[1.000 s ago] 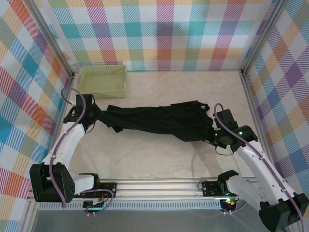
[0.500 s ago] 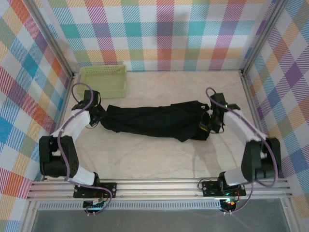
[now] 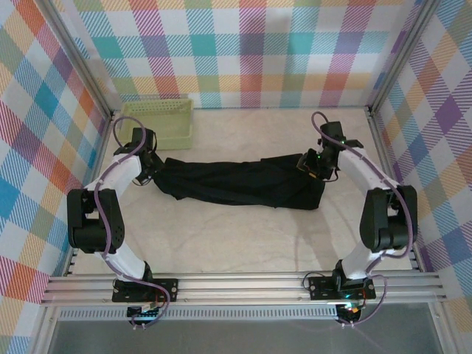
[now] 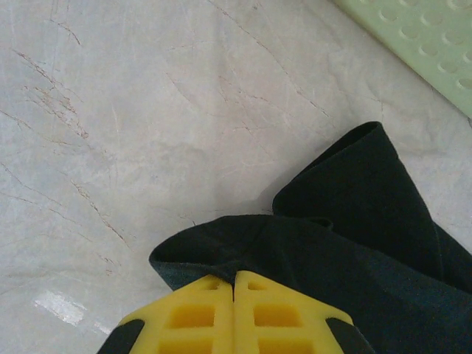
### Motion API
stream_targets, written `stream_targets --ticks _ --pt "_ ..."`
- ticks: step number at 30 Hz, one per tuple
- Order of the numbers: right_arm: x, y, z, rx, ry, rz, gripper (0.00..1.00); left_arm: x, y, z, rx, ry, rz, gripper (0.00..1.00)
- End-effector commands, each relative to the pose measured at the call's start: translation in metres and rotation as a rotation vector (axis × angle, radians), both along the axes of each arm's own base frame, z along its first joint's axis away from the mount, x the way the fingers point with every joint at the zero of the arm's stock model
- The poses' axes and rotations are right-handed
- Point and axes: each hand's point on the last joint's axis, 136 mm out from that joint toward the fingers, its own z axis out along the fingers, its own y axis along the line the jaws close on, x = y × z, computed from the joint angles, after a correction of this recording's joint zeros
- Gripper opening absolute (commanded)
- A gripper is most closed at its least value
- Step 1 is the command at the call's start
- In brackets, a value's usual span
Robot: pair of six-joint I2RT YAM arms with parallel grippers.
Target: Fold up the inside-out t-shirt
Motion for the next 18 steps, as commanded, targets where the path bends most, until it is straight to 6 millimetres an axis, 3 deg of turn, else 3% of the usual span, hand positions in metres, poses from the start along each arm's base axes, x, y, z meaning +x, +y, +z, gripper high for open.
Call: stream_targets --ticks 1,6,16,18 --pt "-0.02 -0.003 -0.011 0.001 0.014 0.009 0.4 -0.006 -0.001 0.003 0.011 0.01 -0.011 0.0" --pt "-0.017 -0.015 -0.032 -0.08 0.044 0.001 0.37 -0.005 -0.005 0.002 -0.006 0.006 -0.018 0.0" --pt "0.003 -0.018 -0.041 -0.119 0.036 0.011 0.39 -0.006 -0.006 -0.002 -0.005 0.012 -0.022 0.0" --pt "0.004 -0.019 -0.045 -0.125 0.047 0.01 0.35 -0.006 -0.006 -0.003 -0.006 0.013 -0.02 0.0"
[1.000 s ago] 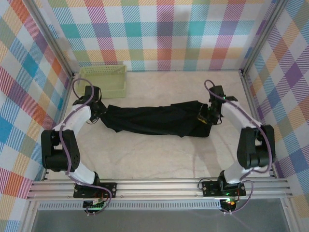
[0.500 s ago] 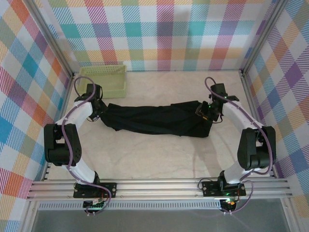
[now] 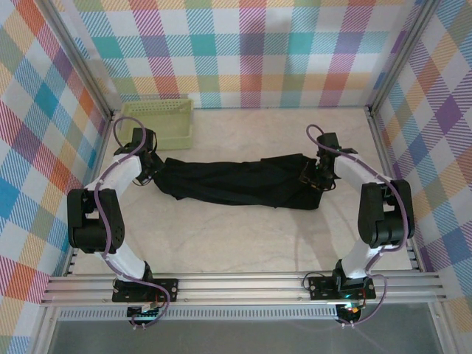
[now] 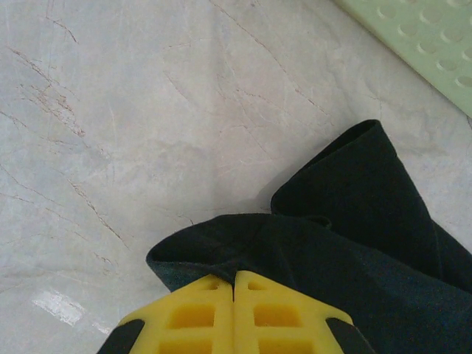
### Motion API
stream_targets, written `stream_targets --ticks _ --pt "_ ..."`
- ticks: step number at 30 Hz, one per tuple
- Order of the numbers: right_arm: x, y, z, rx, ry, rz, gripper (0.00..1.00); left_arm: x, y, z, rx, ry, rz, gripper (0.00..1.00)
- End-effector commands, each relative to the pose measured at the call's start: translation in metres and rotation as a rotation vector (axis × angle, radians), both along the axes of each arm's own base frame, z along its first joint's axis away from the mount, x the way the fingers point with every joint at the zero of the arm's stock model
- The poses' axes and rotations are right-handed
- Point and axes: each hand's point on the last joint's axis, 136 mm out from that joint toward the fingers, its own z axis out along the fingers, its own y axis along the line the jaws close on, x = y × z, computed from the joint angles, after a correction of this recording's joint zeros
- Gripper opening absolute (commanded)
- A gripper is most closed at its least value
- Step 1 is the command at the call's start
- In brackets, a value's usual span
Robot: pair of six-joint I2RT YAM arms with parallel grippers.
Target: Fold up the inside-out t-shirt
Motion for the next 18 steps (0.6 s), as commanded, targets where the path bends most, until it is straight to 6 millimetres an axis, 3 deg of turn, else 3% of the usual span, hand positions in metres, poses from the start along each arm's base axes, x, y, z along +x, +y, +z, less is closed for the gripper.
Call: stream_targets --ticks 1,7,10,13,15,18 --pt "0.015 -0.004 0.004 -0.024 -0.03 0.005 0.33 -0.007 -0.004 -0.002 -0.002 0.014 -0.016 0.0" --pt "0.015 -0.005 0.007 -0.033 -0.037 0.007 0.03 -0.008 -0.005 -0.003 -0.006 0.014 -0.019 0.0" --pt "0.012 -0.007 0.022 -0.039 -0.053 0.001 0.0 -0.008 -0.007 -0.001 -0.016 0.008 -0.024 0.0" --pt "0.006 -0.008 0.06 -0.033 -0.112 -0.006 0.0 -0.008 -0.011 0.011 -0.034 -0.014 -0.031 0.0" --pt "0.001 -0.008 0.099 -0.023 -0.178 -0.007 0.0 -0.005 -0.018 0.03 -0.063 -0.07 -0.051 0.0" --pt "-0.01 -0.017 0.175 -0.013 -0.333 -0.037 0.0 -0.005 -0.026 0.075 -0.093 -0.198 -0.082 0.0"
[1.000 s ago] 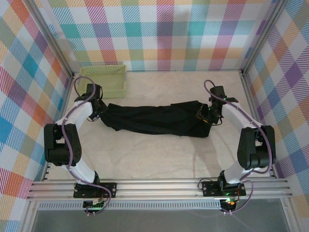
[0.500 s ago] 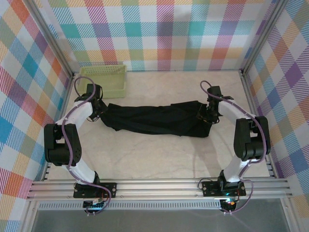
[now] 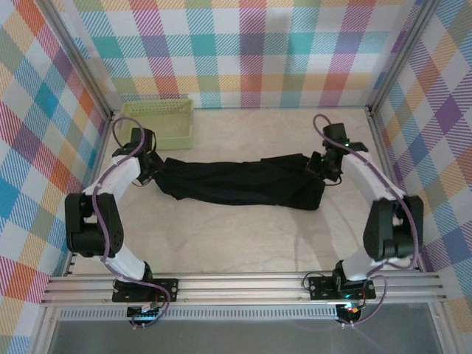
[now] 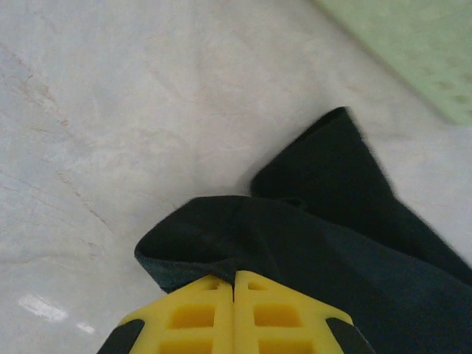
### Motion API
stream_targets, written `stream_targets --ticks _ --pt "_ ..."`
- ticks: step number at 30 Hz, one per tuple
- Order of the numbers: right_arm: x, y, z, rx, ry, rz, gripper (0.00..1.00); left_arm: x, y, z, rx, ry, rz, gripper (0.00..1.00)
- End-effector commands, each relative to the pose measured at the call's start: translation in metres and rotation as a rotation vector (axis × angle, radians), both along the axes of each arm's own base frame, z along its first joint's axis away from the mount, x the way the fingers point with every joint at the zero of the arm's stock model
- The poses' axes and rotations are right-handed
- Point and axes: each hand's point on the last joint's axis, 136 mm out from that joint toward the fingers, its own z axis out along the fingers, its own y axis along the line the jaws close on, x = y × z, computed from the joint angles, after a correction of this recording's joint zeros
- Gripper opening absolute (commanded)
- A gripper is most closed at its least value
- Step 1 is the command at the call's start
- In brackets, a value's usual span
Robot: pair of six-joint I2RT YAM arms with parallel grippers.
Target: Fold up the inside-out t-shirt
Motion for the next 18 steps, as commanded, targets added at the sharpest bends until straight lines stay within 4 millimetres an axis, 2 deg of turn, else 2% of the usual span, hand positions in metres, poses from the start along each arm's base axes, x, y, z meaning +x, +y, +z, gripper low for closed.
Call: stream_targets --ticks 1,5,8,10,12,14,17,18 --pt "-0.015 -0.015 0.11 0.013 -0.223 -0.047 0.0 -0.002 -0.018 0.07 -0.06 -0.189 -0.061 0.0" --pt "-0.045 -0.034 0.228 0.018 -0.48 -0.108 0.0 -0.013 -0.03 0.141 -0.117 -0.419 -0.12 0.0" --pt "-0.071 -0.044 0.308 0.008 -0.672 -0.139 0.0 -0.024 -0.043 0.186 -0.173 -0.569 -0.179 0.0" --pt "-0.088 -0.049 0.353 -0.005 -0.78 -0.155 0.0 -0.033 -0.05 0.217 -0.205 -0.689 -0.215 0.0" --pt "-0.106 -0.054 0.386 -0.02 -0.855 -0.168 0.0 -0.046 -0.05 0.247 -0.215 -0.781 -0.221 0.0" --pt "-0.121 -0.057 0.407 -0.03 -0.908 -0.173 0.0 -0.06 -0.052 0.271 -0.222 -0.851 -0.241 0.0" --pt "-0.141 -0.063 0.428 -0.051 -0.989 -0.188 0.0 -0.077 -0.059 0.305 -0.247 -0.98 -0.29 0.0" --pt "-0.144 -0.066 0.432 -0.069 -1.005 -0.201 0.0 -0.08 -0.062 0.309 -0.258 -0.997 -0.305 0.0"
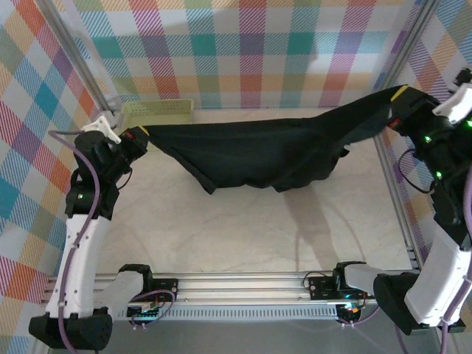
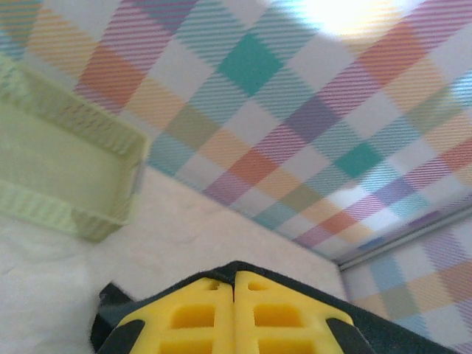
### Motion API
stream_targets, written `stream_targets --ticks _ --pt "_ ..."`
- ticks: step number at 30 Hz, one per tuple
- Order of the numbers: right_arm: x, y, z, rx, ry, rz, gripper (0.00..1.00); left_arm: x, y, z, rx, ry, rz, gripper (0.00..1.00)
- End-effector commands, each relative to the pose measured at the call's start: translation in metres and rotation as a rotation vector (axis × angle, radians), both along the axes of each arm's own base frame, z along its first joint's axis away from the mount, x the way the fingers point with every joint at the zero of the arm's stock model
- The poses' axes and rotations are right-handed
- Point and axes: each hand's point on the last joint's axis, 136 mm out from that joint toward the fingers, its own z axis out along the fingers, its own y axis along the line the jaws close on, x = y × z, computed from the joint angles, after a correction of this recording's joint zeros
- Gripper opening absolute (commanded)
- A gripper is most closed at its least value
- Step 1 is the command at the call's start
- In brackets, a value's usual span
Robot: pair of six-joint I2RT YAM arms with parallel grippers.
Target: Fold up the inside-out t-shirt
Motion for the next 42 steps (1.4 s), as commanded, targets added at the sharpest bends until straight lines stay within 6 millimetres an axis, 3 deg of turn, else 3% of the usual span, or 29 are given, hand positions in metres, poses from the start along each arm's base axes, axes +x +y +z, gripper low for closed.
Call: stream_targets --ticks 1,4,14,17,19,22,27,31,35,38,42 --pt "-0.004 -0.018 -0.005 -0.055 0.023 -0.099 0.0 -0.009 -0.012 0.034 -0.032 -0.134 -0.074 0.0" --pt "0.012 -0.028 -0.014 -0.085 0.066 -0.16 0.0 0.009 -0.015 0.02 -0.031 -0.06 -0.09 0.0" --pt "0.134 -0.009 -0.105 -0.102 0.319 -0.065 0.0 0.104 -0.017 -0.104 -0.002 0.397 -0.079 0.0" --pt "0.176 -0.003 -0.12 -0.068 0.347 -0.016 0.0 0.144 -0.016 -0.12 -0.007 0.477 -0.061 0.0" --pt "0.205 -0.003 -0.116 -0.039 0.338 0.006 0.0 0.176 -0.017 -0.111 -0.014 0.465 -0.063 0.0" --pt "0.231 -0.011 -0.088 0.02 0.264 0.032 0.0 0.219 -0.024 -0.076 -0.037 0.402 -0.084 0.0" --pt "0.235 -0.036 -0.019 0.134 0.018 0.061 0.0 0.261 -0.037 0.013 -0.083 0.203 -0.147 0.0" --pt "0.221 -0.048 0.03 0.208 -0.173 0.137 0.0 0.258 -0.033 0.088 -0.128 -0.025 -0.182 0.0" --pt "0.191 -0.046 0.066 0.166 -0.274 0.153 0.0 0.239 -0.028 0.136 -0.123 -0.171 -0.208 0.0" --pt "0.175 -0.041 0.069 0.123 -0.276 0.156 0.0 0.222 -0.04 0.139 -0.073 -0.181 -0.278 0.0" --pt "0.165 -0.027 0.037 0.107 -0.179 0.216 0.0 0.199 -0.056 0.115 0.015 -0.148 -0.347 0.0"
